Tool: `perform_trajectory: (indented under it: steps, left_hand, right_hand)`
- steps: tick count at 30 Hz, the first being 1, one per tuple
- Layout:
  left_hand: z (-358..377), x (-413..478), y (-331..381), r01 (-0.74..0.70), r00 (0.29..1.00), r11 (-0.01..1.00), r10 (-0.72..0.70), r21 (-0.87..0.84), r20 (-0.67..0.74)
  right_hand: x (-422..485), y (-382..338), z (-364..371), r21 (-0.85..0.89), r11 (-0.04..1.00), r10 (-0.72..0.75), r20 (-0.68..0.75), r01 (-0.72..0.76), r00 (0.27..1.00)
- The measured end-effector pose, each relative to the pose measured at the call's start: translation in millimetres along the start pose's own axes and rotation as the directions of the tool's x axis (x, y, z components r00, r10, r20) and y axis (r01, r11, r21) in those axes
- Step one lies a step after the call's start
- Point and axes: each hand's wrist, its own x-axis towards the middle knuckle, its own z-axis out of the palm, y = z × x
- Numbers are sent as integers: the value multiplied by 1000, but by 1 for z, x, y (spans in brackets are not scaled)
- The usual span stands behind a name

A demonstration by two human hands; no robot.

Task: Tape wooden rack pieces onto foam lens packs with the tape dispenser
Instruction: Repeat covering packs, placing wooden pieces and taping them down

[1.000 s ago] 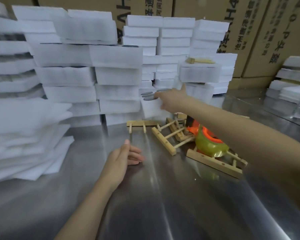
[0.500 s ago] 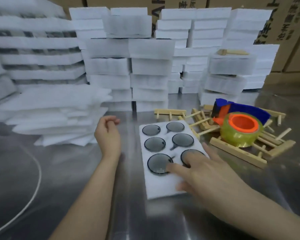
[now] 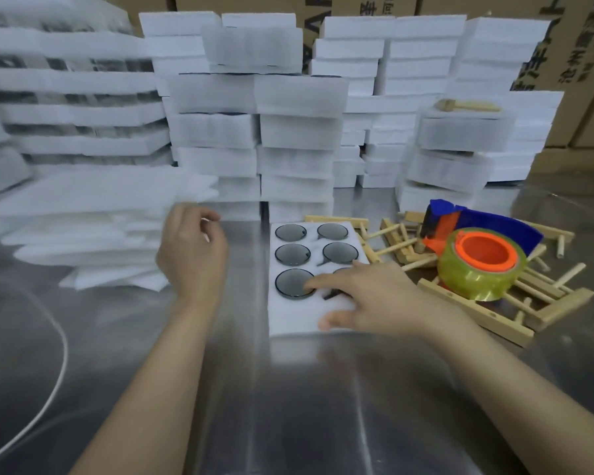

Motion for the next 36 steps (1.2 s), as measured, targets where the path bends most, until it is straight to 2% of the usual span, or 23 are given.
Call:
perform_trajectory:
  steps: [2,4,6,9,11,14,17,23,28,31,34,36]
  left_hand:
    - [-7,5,-1,-168,978,970,186,174,-96]
    - [-10,9,-3,-256,959,930,278,264,-51]
    - [-9,13,-7,-218,976,922,203,319,80]
    - [-3,11,-13,-104,973,898,3,427,231]
    - [0,5,-16,-95,960,879,-43,468,276]
    - [1,2,-17,-91,961,875,-48,476,273]
    - [-1,8,-22,-73,978,895,-23,441,207]
    - [-10,19,-29,-61,997,961,45,268,65]
    - [-18,28,-29,-40,999,969,33,245,33]
    - [-23,28,-27,-69,997,989,72,132,-13]
    - [-26,25,-16,-121,969,985,144,122,-201]
    - [-28,26,-4,-249,885,962,272,112,-377]
  right_hand:
    - [-5,1,5,54,998,13,-70,-9,997]
    - [-7,0,8,84,996,50,-103,-42,993]
    - [-8,-2,12,78,996,66,-164,-53,984]
    - [-7,-2,17,72,996,59,-191,-46,980]
    - [-6,0,18,77,996,59,-182,-46,981]
    - [-6,0,19,80,996,48,-191,-33,980]
    - [-7,1,20,78,996,46,-205,-31,978]
    - [-8,2,21,73,997,30,-203,-15,979]
    - [-8,3,23,71,997,41,-203,-27,978]
    - [-8,3,22,62,998,42,-190,-31,981]
    - [-9,1,19,101,994,47,-167,-30,985]
    - [-7,0,17,340,938,135,-200,-61,970]
